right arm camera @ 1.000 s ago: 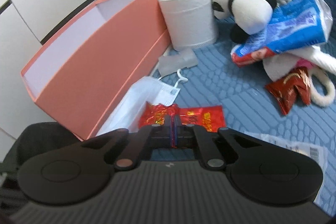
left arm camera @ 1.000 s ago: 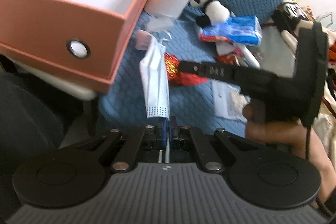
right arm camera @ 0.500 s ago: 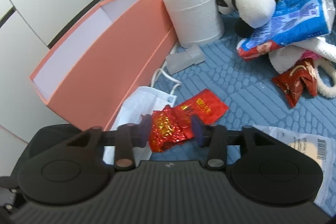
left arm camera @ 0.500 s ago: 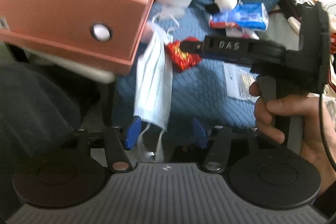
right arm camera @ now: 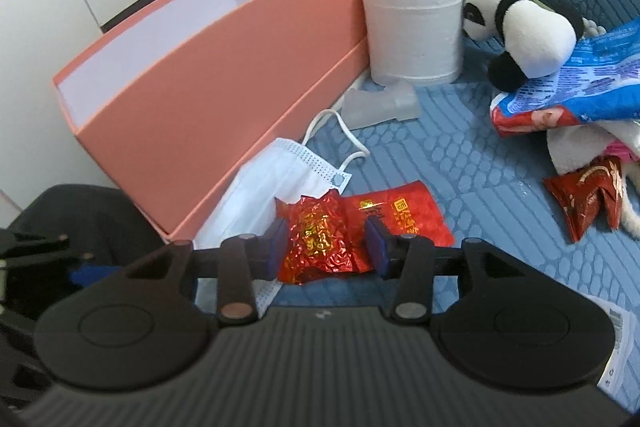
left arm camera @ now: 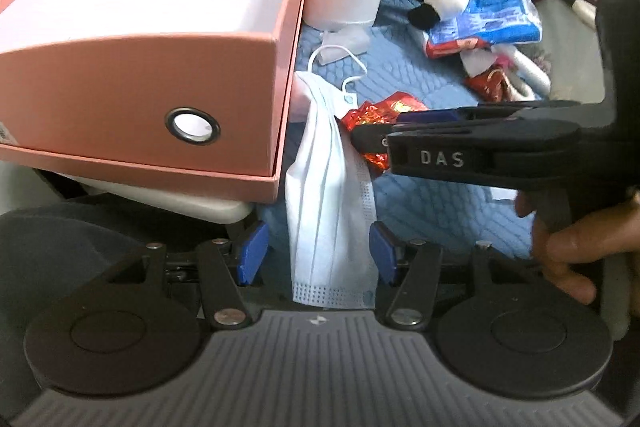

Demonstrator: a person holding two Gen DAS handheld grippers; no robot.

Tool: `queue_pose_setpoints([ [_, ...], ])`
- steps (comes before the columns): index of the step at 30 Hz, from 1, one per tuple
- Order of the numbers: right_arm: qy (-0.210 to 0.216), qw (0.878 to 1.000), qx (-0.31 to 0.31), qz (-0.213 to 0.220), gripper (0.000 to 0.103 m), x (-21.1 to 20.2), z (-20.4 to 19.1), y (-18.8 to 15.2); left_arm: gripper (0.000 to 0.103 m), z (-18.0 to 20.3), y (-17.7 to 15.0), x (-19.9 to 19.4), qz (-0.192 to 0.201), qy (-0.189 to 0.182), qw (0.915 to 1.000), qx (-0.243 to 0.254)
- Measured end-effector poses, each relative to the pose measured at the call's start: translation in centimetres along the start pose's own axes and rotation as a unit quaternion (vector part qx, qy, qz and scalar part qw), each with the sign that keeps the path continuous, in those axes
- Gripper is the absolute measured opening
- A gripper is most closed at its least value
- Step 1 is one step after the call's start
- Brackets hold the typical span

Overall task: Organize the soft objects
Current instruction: 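Lift the mask with the left gripper while the right gripper carries the candy toward the pink box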

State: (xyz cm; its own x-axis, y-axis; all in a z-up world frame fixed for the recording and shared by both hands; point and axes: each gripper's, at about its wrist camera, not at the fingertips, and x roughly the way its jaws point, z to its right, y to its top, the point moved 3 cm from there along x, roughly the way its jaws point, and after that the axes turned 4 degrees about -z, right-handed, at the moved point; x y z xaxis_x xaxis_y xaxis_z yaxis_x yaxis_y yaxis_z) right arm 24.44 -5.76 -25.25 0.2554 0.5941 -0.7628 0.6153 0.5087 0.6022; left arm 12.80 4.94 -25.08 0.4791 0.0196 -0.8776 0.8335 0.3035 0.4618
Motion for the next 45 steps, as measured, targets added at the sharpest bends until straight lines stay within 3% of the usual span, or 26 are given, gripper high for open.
queue_pose_setpoints([
  [11, -0.009, 0.999, -0.032, -0.007, 0.035, -0.4, -0.9, 0.0, 0.062, 0.1, 0.0, 1.3, 0.004, 0.004, 1.0, 0.0],
  [20, -0.029, 0.999, 0.024, 0.009, 0.035, -2.3, 1.2, 0.4, 0.062, 1.2, 0.3, 1.3, 0.023, 0.014, 0.9996, 0.001],
  [22, -0.037, 0.998, 0.039, 0.015, 0.035, -2.9, 1.6, 0.4, 0.059, 1.6, 0.4, 1.4, 0.026, 0.013, 0.9996, 0.006],
  [24, -0.051, 0.997, 0.057, 0.011, 0.035, -3.3, 2.2, 0.3, 0.034, 1.9, 0.5, 1.5, 0.03, 0.018, 0.9993, 0.01],
  [26, -0.057, 0.995, 0.086, 0.0, 0.035, -3.6, 3.1, -0.1, 0.018, 2.2, 0.5, 1.5, 0.032, 0.02, 0.9991, 0.017],
  [29, -0.064, 0.99, 0.124, -0.016, 0.035, -3.7, 4.3, -0.9, 0.009, 2.7, 0.4, 1.3, 0.029, 0.011, 0.9992, 0.023],
  [38, -0.075, 0.98, 0.183, 0.005, 0.035, -5.9, 5.0, -1.9, 0.007, 3.3, 1.5, -1.3, 0.05, -0.042, 0.9978, 0.007],
  [45, -0.099, 0.98, 0.17, 0.018, 0.035, -8.2, 3.5, -1.5, 0.007, 3.9, 3.7, -3.6, 0.043, -0.078, 0.996, 0.003],
])
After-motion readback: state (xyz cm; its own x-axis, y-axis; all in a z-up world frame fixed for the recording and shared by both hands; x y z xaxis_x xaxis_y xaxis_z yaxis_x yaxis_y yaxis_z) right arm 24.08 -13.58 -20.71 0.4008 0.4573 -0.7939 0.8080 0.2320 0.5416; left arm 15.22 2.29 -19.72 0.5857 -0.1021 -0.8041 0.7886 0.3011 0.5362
